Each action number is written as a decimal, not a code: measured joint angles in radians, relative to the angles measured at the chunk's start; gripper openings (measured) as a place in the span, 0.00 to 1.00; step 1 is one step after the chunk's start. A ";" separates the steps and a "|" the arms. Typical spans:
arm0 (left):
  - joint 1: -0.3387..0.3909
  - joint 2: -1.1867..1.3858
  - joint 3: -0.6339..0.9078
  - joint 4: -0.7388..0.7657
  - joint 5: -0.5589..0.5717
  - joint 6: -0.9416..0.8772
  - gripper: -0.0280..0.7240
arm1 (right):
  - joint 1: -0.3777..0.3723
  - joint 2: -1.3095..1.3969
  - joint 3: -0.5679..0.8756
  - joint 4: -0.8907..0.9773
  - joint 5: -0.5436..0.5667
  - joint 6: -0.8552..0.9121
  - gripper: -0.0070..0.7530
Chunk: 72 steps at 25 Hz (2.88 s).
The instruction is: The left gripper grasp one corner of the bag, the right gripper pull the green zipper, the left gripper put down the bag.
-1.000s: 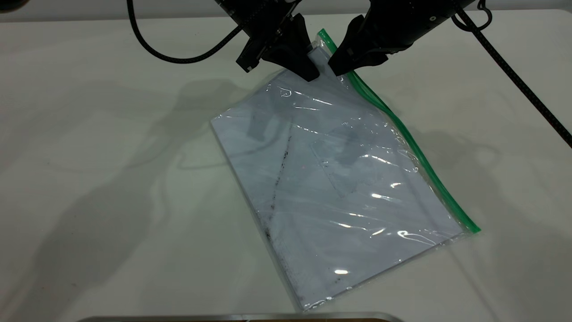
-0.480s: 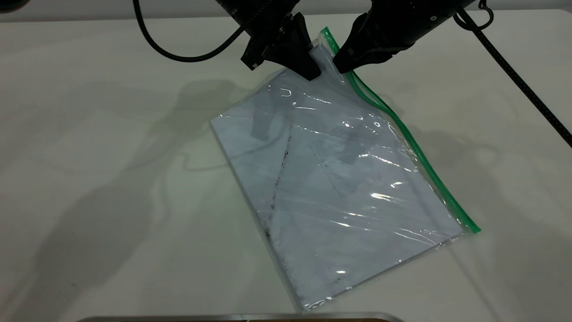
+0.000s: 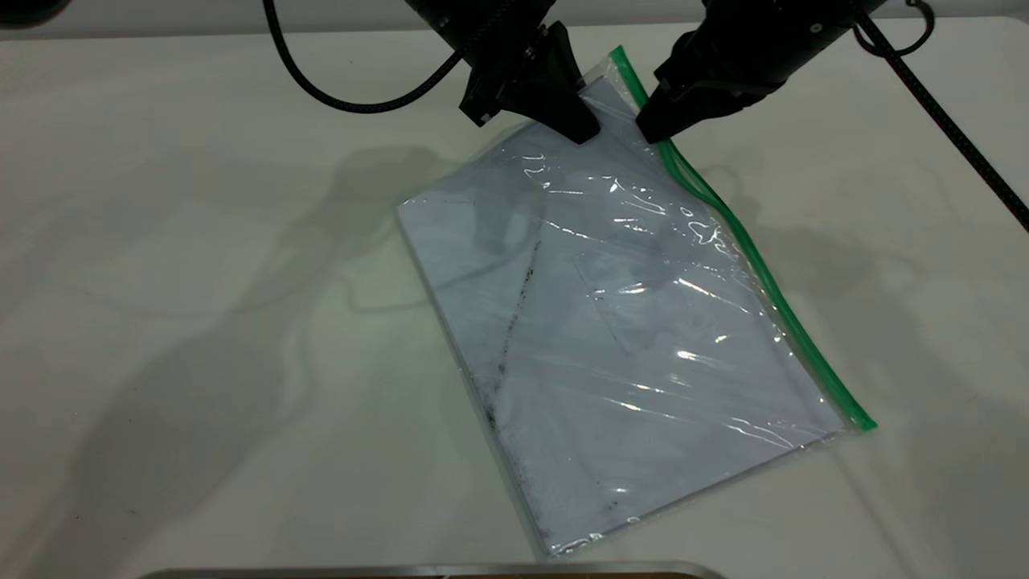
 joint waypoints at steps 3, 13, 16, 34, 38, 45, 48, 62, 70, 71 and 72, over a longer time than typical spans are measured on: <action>0.000 0.001 0.000 -0.020 0.000 0.000 0.11 | -0.010 -0.001 0.000 -0.034 0.016 0.037 0.05; 0.009 0.007 -0.115 0.002 0.063 -0.100 0.11 | -0.020 0.000 -0.005 -0.066 0.033 0.060 0.05; 0.029 0.015 -0.149 -0.004 0.067 -0.147 0.11 | -0.020 -0.001 -0.011 -0.072 0.027 0.072 0.05; 0.128 0.007 -0.193 0.080 0.069 -0.248 0.11 | -0.025 0.013 0.001 -0.321 0.095 0.258 0.06; 0.128 0.007 -0.193 0.141 0.069 -0.262 0.11 | -0.025 0.013 0.001 -0.442 0.183 0.364 0.06; 0.124 0.007 -0.193 0.228 0.069 -0.296 0.11 | -0.025 0.012 -0.001 -0.632 0.316 0.552 0.07; 0.116 0.007 -0.193 0.226 0.069 -0.296 0.11 | -0.023 0.011 -0.003 -0.665 0.334 0.587 0.07; 0.089 0.007 -0.194 0.292 0.069 -0.433 0.58 | -0.028 0.011 0.002 -0.742 0.300 0.664 0.47; 0.082 -0.038 -0.327 0.473 0.068 -0.757 0.84 | -0.028 -0.084 0.008 -0.768 0.139 0.687 0.71; 0.082 -0.053 -0.355 0.500 0.068 -0.821 0.84 | -0.028 -0.125 0.007 -0.771 0.127 0.690 0.71; 0.082 -0.070 -0.391 0.531 0.068 -0.870 0.84 | -0.028 -0.164 0.002 -0.772 0.125 0.691 0.71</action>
